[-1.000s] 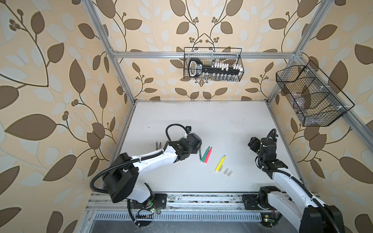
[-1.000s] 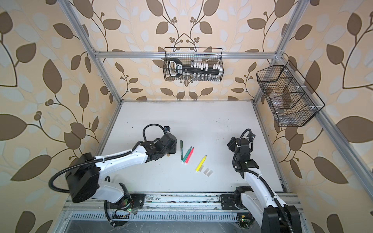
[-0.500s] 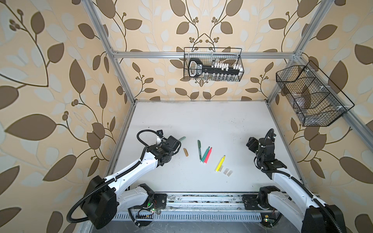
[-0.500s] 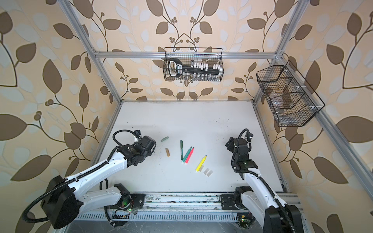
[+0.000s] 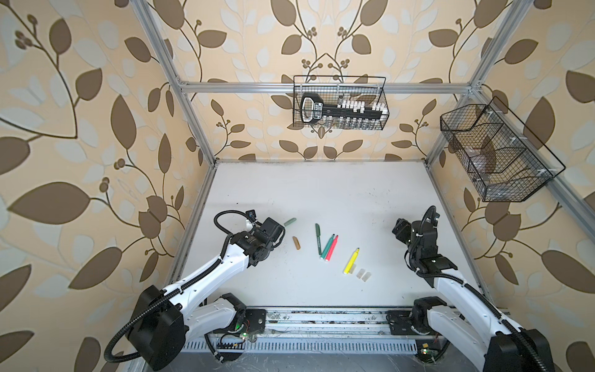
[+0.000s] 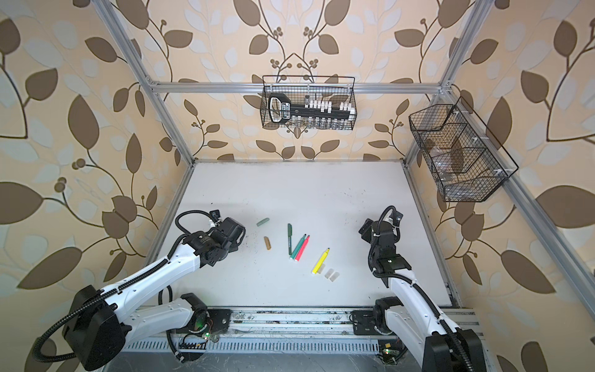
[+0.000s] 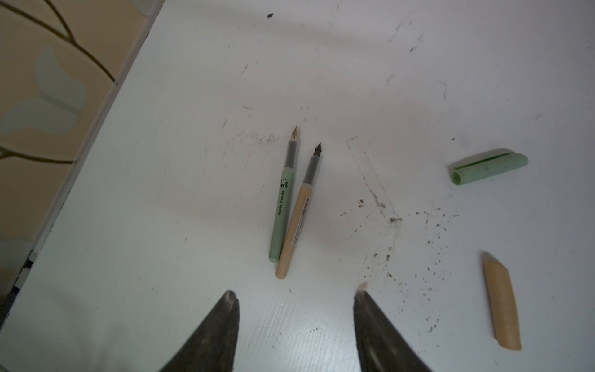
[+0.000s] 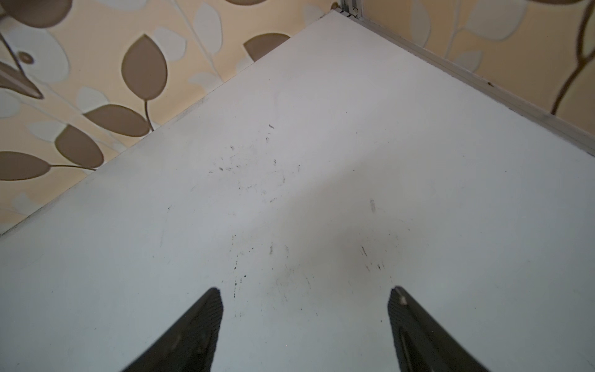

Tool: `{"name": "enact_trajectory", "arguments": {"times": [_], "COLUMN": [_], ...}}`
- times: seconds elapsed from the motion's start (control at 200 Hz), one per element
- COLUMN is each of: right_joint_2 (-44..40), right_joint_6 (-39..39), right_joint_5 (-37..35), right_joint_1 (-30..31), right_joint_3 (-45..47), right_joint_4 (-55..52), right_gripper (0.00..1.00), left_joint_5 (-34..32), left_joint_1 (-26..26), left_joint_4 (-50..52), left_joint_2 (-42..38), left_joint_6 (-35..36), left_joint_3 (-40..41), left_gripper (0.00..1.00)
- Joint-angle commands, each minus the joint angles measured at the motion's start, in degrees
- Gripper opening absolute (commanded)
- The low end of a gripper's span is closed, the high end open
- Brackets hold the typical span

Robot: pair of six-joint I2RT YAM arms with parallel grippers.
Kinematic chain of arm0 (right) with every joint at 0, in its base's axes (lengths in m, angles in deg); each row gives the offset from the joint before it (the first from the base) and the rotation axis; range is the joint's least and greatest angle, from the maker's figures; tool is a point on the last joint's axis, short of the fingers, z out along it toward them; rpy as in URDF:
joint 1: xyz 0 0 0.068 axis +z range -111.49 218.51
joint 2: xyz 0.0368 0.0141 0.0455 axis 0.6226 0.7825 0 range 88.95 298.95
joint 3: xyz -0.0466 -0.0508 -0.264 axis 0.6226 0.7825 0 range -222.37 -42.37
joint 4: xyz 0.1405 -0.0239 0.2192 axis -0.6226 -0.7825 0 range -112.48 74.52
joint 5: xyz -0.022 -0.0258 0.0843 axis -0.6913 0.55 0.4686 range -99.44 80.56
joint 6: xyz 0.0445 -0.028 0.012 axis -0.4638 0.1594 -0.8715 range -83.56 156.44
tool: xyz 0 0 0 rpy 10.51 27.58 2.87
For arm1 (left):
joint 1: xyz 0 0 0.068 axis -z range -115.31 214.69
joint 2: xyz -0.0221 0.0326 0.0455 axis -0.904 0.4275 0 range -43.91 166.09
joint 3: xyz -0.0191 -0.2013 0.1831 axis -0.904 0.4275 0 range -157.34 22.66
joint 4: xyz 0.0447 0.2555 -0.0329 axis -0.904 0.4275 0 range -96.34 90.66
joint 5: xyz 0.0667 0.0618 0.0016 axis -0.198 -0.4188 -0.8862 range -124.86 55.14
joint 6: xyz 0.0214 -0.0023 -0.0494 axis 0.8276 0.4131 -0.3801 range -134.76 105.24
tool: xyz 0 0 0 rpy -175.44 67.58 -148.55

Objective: Insert pens into pen caps
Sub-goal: Pick up the pen from the middle-left of the table.

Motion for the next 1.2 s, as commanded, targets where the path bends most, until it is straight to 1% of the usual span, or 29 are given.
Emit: {"name": "enact_trajectory", "arguments": {"times": [0.0, 0.16, 0.24, 0.295, 0.365, 0.42, 0.46, 0.51, 0.585, 0.62, 0.64, 0.71, 0.86, 1.08, 1.195], "right_joint_2": [-0.3, 1.2, 0.8, 0.3, -0.1, -0.2, -0.2, -0.4, -0.7, -0.9, -0.9, -0.9, -1.0, -1.4, -1.6], "right_joint_6": [0.8, 1.2, 1.3, 1.2, 1.3, 1.4, 1.4, 1.4, 1.4, 1.5, 1.5, 1.6, 1.6, 1.8, 1.8], "right_joint_5": [-1.8, -1.6, -2.0, -2.1, -2.1, -2.0, -1.9, -2.0, -2.0, -2.0, -1.9, -1.8, -1.8, -1.5, -1.5], "right_joint_1": [0.6, 0.9, 1.4, 1.4, 1.4, 1.5, 1.6, 1.6, 1.8, 1.8, 1.8, 1.8, 1.9, 2.0, 2.0], "right_joint_3": [0.9, 0.1, 0.2, 0.5, 0.7, 0.8, 0.8, 0.8, 1.0, 1.1, 1.1, 1.1, 1.2, 1.4, 1.5], "right_joint_4": [0.1, 0.3, 0.3, 0.3, 0.4, 0.5, 0.5, 0.5, 0.5, 0.5, 0.6, 0.7, 0.8, 0.9, 0.9], "right_gripper": [0.82, 0.82, 0.82, 0.82, 0.83, 0.83, 0.83, 0.83, 0.83, 0.84, 0.84, 0.84, 0.84, 0.84, 0.84], "left_joint_5": [0.8, 1.4, 3.0, 4.5, 8.4, 10.9, 12.4, 12.6, 12.5, 13.7, 14.2, 15.4, 16.2, 20.0, 22.2], "left_joint_1": [-1.0, -3.1, -4.6, -6.7, -10.1, -11.7, -12.1, -12.2, -13.0, -13.6, -14.0, -14.9, -16.6, -18.4, -19.0], "left_joint_4": [1.0, 0.8, 0.4, -0.2, -1.9, -3.5, -4.4, -4.4, -4.2, -4.5, -4.6, -4.6, -4.0, -4.4, -4.3], "left_joint_2": [2.0, 5.6, 7.7, 9.1, 10.9, 12.3, 13.4, 15.0, 17.6, 18.2, 20.3, 22.8, 26.0, 28.9, 30.7], "left_joint_6": [1.1, 1.6, 2.8, 3.8, 5.9, 7.6, 8.6, 9.1, 9.6, 10.1, 10.4, 10.9, 10.9, 12.3, 13.2], "left_joint_3": [-0.3, -1.4, -2.2, -2.7, -3.2, -3.5, -3.9, -4.8, -6.3, -6.8, -7.1, -8.4, -10.0, -11.1, -11.9], "left_gripper": [0.57, 0.57, 0.57, 0.57, 0.53, 0.48, 0.45, 0.42, 0.41, 0.40, 0.39, 0.33, 0.33, 0.34, 0.30]}}
